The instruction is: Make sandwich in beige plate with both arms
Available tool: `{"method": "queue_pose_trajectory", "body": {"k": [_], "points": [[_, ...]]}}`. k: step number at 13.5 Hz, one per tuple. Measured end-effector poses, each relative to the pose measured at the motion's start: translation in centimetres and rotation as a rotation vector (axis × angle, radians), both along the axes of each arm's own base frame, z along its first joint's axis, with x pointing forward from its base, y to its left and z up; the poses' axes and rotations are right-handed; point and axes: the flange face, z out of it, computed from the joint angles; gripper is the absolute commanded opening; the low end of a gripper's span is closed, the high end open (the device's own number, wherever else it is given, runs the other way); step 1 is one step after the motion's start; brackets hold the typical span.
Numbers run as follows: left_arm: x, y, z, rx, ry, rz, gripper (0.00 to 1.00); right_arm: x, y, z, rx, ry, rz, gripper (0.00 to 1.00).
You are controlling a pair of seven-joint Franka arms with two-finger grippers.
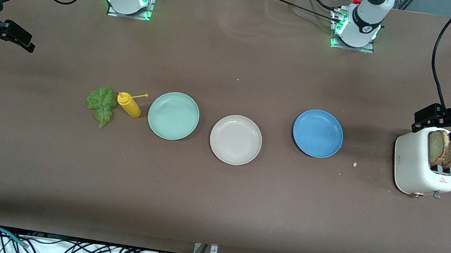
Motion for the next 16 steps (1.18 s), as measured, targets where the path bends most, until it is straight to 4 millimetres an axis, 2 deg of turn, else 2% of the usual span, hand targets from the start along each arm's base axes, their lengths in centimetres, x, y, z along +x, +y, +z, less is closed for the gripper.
{"method": "queue_pose_trajectory", "body": {"k": [3,7,9,13,14,16], "points": [[0.0,0.0,0.0,0.000,0.000,0.000,1.00,-0.2,0.5,-0.3,0.001,0.024,0.010,1.00],[0.0,0.0,-0.1,0.000,0.001,0.000,1.00,-0.5,5.8,-1.5,-0.002,0.077,0.104,1.00],[0.0,0.0,-0.1,0.000,0.001,0.000,1.00,-0.7,6.3,-3.0,0.002,0.134,0.146,1.00],[0.0,0.0,-0.1,0.000,0.001,0.000,1.00,0.9,5.3,-6.0,0.056,0.136,0.377,1.00],[0.0,0.0,-0.1,0.000,0.001,0.000,1.00,1.4,4.2,-7.1,0.108,0.105,0.444,1.00],[0.1,0.0,-0.1,0.000,0.002,0.000,1.00,2.0,0.0,-9.9,0.234,0.028,0.555,1.00]]}}
